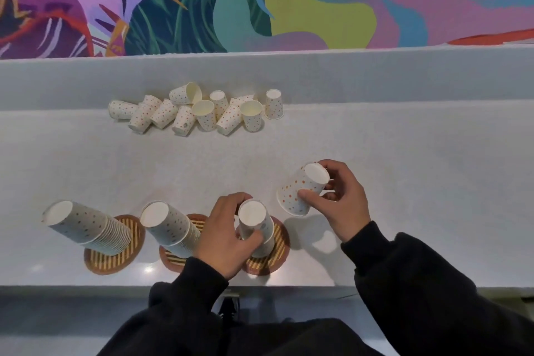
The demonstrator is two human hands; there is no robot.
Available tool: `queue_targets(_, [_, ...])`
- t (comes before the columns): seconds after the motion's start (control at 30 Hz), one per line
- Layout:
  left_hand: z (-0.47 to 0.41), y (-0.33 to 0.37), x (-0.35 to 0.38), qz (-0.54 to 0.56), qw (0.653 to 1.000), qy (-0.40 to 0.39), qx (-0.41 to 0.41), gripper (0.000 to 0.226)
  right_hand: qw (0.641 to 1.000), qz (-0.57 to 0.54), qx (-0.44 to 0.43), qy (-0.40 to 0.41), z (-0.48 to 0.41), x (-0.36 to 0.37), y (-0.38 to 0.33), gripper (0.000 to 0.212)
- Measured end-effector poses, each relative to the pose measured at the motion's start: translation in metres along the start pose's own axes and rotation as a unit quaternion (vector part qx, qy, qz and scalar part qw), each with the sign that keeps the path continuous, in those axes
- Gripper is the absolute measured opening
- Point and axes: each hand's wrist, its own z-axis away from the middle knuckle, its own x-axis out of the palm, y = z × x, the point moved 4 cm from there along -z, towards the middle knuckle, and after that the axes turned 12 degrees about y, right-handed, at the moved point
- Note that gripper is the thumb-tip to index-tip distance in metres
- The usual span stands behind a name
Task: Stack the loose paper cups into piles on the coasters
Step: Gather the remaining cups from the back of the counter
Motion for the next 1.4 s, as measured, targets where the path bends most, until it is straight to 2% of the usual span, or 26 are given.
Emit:
queue_targets(0.23, [0.009,-0.03,0.035,-0.037,0.998,-0.039,-0.013,0.061,0.997,0.041,-0.047,-0.05,0.018,0.024,-0.009,0.057])
queue_targets(0.47, [0.018,-0.057,0.054,-0.042,0.994,-0.062,-0.08,0.071,0.99,0.088,-0.063,-0.091,0.037,0.05,0.007,0.058])
queue_targets(0.77, [0.014,-0.062,0.059,-0.039,0.989,-0.075,-0.124,0.063,0.97,0.176,-0.051,-0.162,0.043,0.07,0.048,0.061])
queue_targets(1.23, [0.015,-0.056,0.054,-0.052,0.986,-0.094,-0.124,0.068,0.961,0.199,-0.02,-0.188,0.048,0.078,0.081,0.062])
queue_targets(1.3, [0.013,-0.057,0.053,-0.068,0.985,-0.101,-0.123,0.073,0.959,0.201,-0.011,-0.2,0.048,0.076,0.087,0.067])
queue_targets(1.4, [0.008,-0.052,0.047,-0.112,0.98,-0.128,-0.102,0.095,0.959,0.189,0.01,-0.211,0.047,0.068,0.09,0.082])
